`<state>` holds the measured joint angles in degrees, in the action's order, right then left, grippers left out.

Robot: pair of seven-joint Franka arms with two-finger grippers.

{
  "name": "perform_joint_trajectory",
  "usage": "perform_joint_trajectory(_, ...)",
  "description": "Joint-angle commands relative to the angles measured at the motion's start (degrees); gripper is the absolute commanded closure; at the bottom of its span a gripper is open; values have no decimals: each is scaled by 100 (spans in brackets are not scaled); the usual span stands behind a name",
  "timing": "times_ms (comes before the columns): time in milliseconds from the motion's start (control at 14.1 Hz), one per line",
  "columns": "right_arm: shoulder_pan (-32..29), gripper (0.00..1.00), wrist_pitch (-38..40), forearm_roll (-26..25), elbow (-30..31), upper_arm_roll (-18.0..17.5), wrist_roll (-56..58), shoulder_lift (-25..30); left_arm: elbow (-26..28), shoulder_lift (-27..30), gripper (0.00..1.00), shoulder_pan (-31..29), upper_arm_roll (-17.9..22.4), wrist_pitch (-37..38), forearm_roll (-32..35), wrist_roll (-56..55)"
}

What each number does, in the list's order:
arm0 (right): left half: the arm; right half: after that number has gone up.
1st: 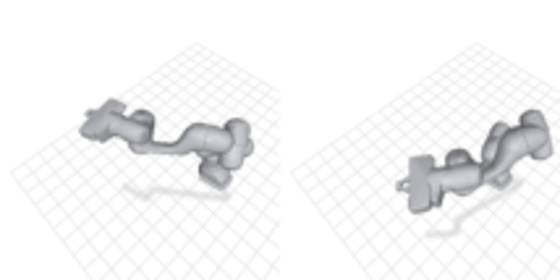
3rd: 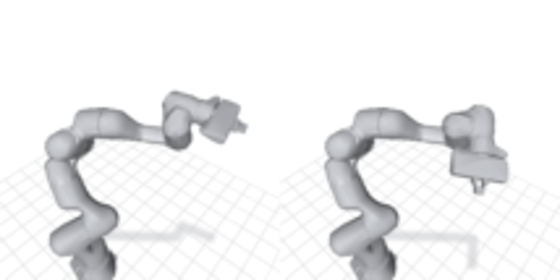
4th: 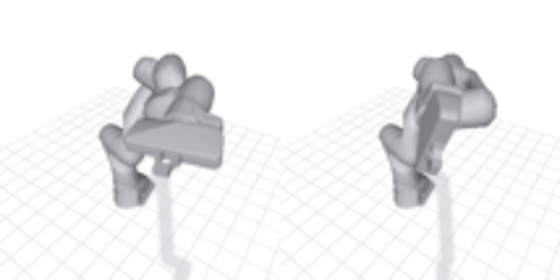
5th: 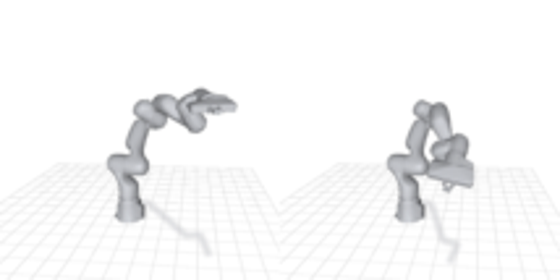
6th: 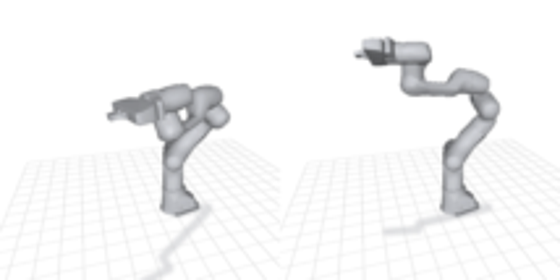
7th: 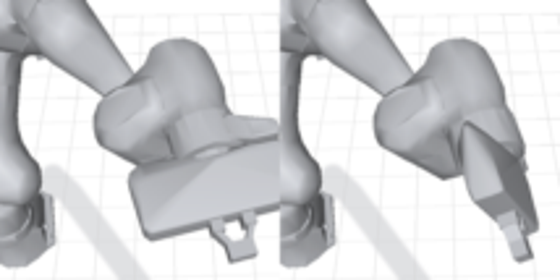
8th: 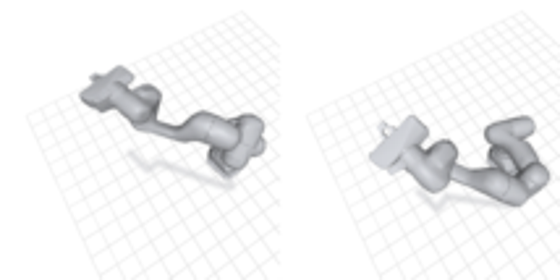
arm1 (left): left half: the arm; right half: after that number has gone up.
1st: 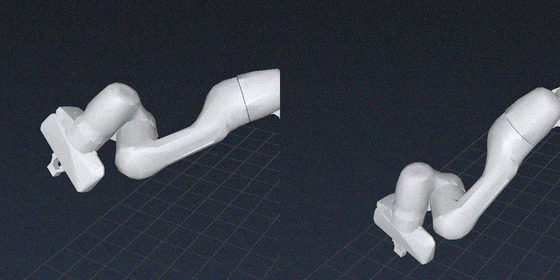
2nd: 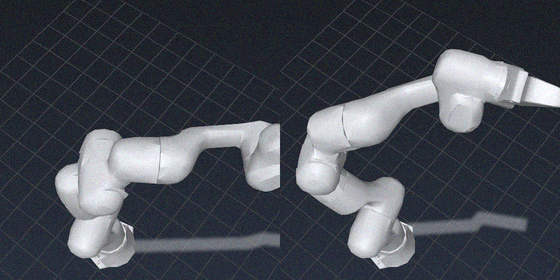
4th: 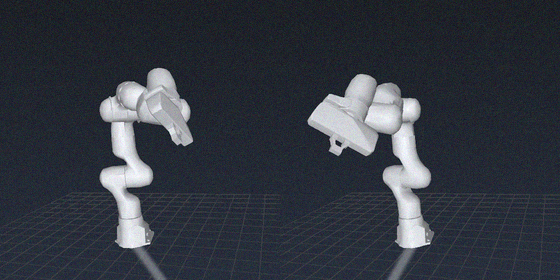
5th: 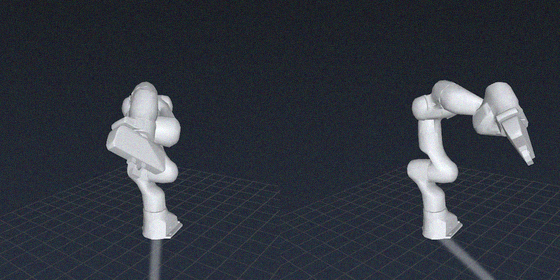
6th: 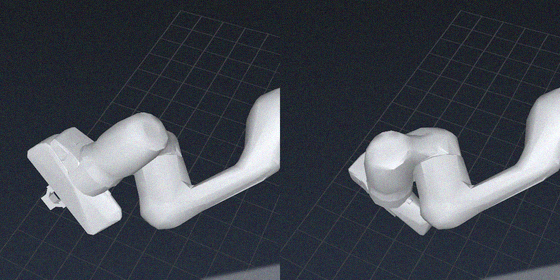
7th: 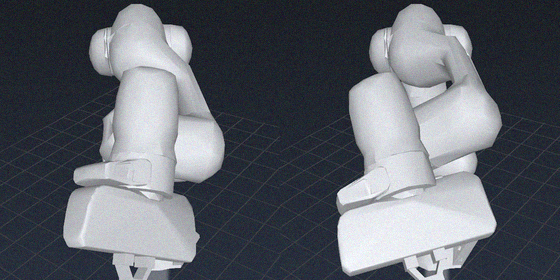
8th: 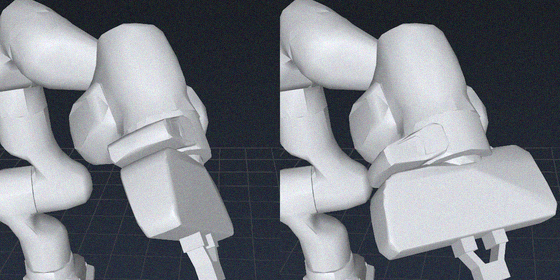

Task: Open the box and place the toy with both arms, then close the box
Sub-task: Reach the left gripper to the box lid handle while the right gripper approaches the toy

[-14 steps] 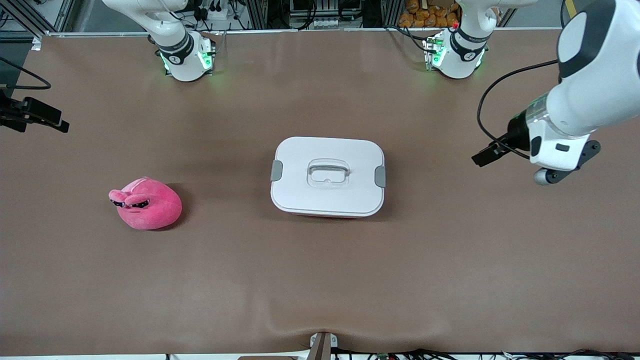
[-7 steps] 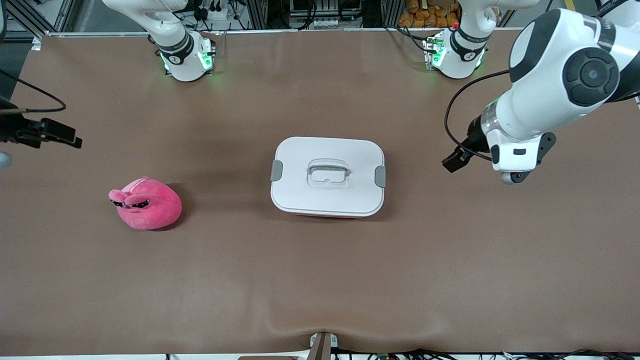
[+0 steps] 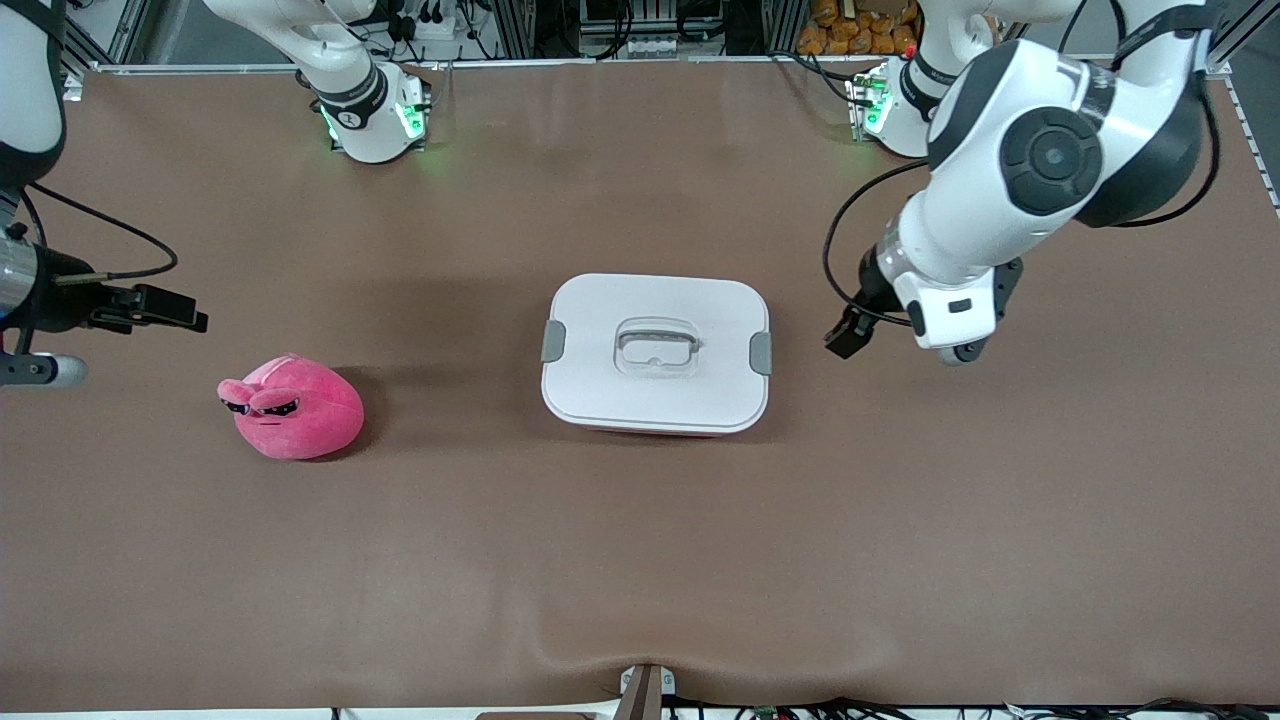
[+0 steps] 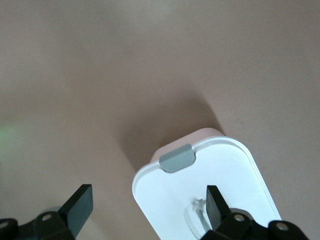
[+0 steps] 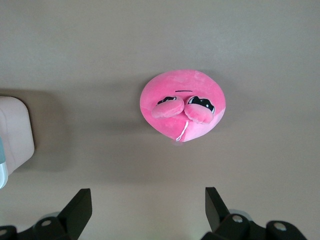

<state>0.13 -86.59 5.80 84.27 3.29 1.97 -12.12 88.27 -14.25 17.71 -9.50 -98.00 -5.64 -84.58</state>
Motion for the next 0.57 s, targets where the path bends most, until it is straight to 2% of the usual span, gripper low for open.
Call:
perform_joint_trajectory(0, 214, 0, -50, 44, -104, 32, 32, -334, -126, -183, 0, 233, 27, -193, -77, -558)
perform_joint_trajectory(283, 391, 0, -130, -166, -69, 32, 67, -581, -126, -385, 0, 531, 27, -588, -51, -1367)
perform_joint_trajectory(495, 181, 0, 405, -447, -16, 67, 680, -572, -126, -561, 0, 733, 36, -931, -34, -2008)
